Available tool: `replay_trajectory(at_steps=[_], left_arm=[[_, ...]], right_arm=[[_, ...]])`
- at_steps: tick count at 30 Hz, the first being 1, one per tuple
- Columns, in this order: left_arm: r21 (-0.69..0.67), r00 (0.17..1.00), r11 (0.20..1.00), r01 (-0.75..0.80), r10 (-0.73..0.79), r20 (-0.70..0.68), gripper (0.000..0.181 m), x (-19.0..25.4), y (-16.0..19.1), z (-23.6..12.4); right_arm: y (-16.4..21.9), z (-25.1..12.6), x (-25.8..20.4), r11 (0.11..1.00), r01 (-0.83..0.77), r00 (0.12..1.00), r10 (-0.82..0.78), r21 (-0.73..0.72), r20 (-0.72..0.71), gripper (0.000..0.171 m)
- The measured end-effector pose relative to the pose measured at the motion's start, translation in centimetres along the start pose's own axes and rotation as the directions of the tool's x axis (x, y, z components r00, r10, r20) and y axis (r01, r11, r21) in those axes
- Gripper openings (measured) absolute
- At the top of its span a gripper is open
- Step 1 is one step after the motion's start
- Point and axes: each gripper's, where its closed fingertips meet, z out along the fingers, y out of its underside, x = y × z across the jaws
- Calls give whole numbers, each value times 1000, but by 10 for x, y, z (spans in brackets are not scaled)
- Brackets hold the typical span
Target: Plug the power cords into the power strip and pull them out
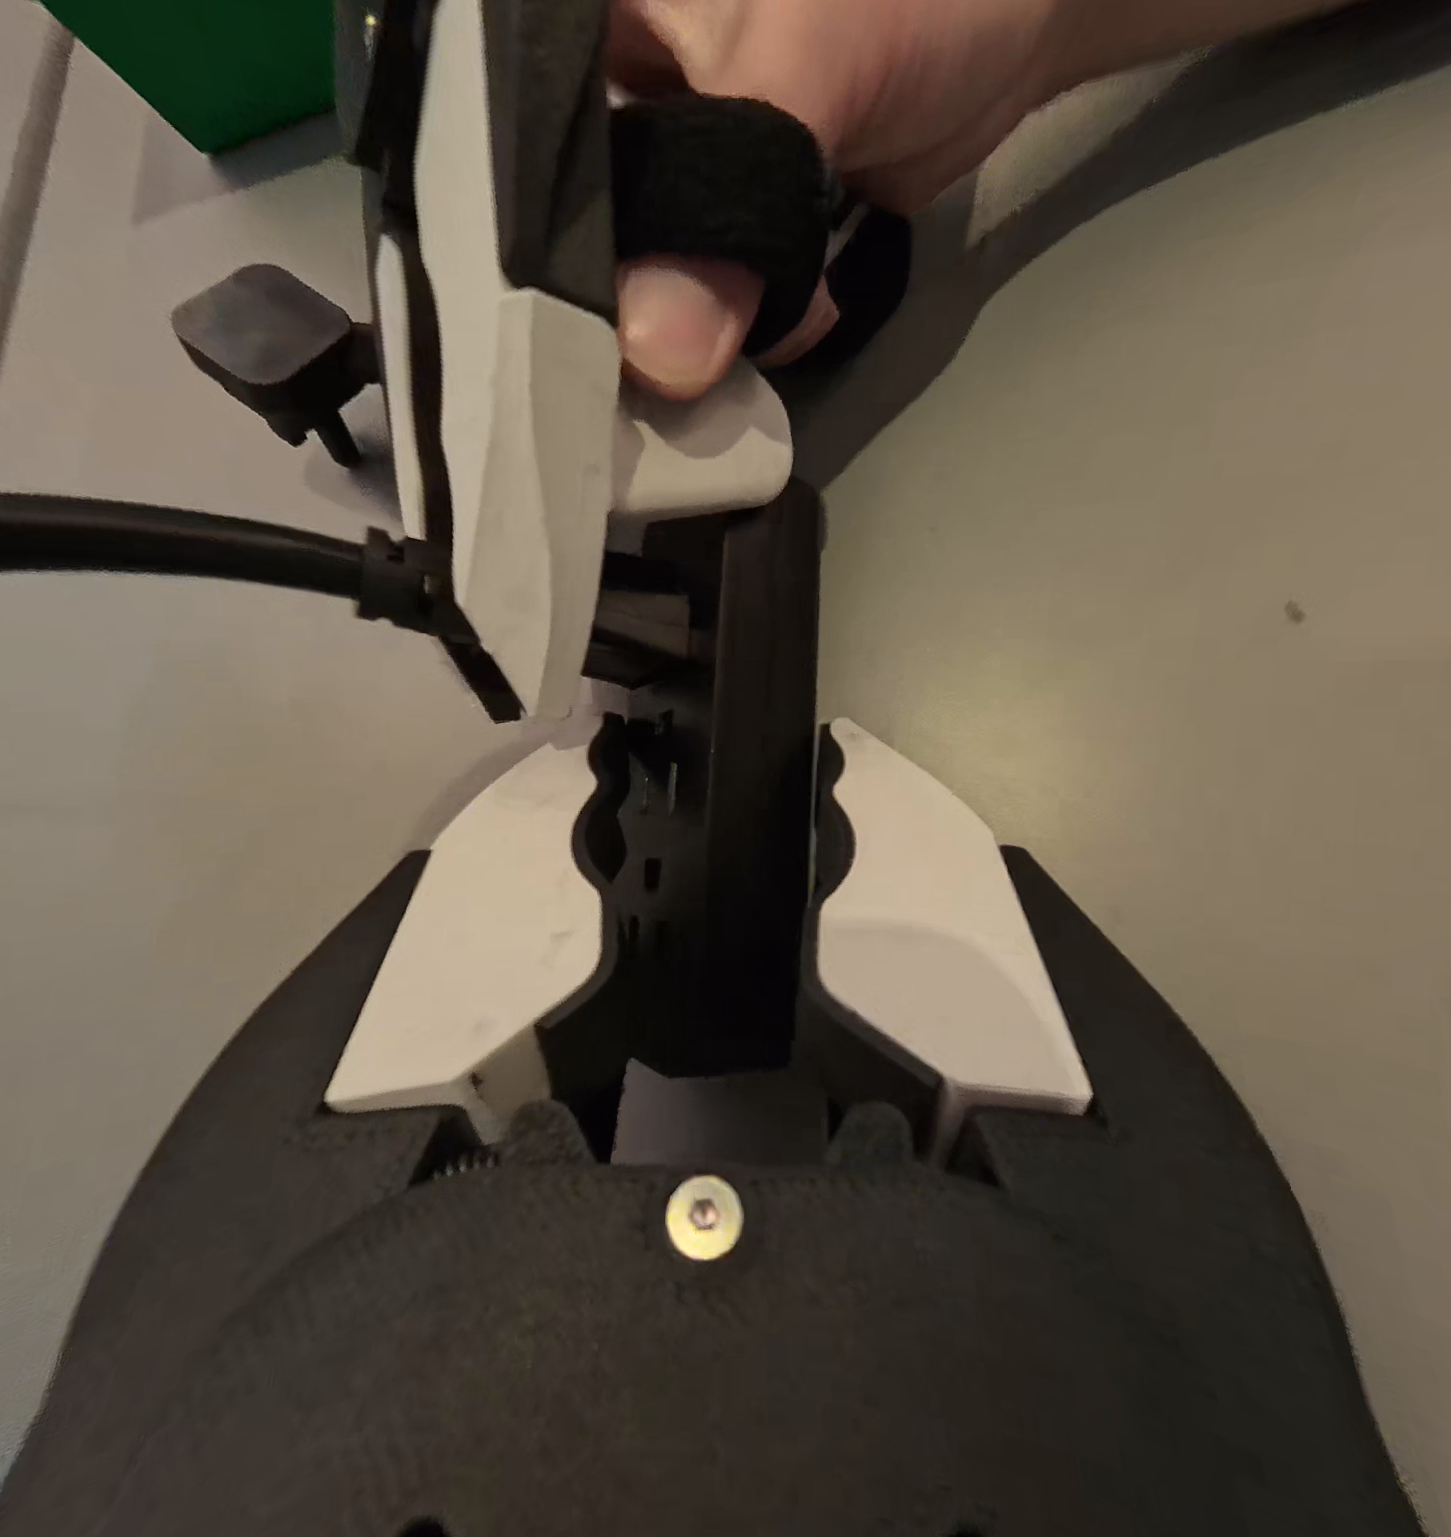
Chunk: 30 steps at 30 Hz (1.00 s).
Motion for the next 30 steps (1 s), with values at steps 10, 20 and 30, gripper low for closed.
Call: replay_trajectory(at_steps=[10,20,30], left_arm=[[111,955,965,238,-211,-211,51,1,-8,-10],[185,897,902,391,-328,-295,22,-9,-20,-24],[118,804,842,526,-447,-393,29,1,-19,-15]], right_arm=[[-2,-1,1,999,-31,999,30,21,10,26],[-2,1,-6,996,84,996,-84,12,-6,26],[5,-1,-14,968,244,970,-244,-49,14,25]])
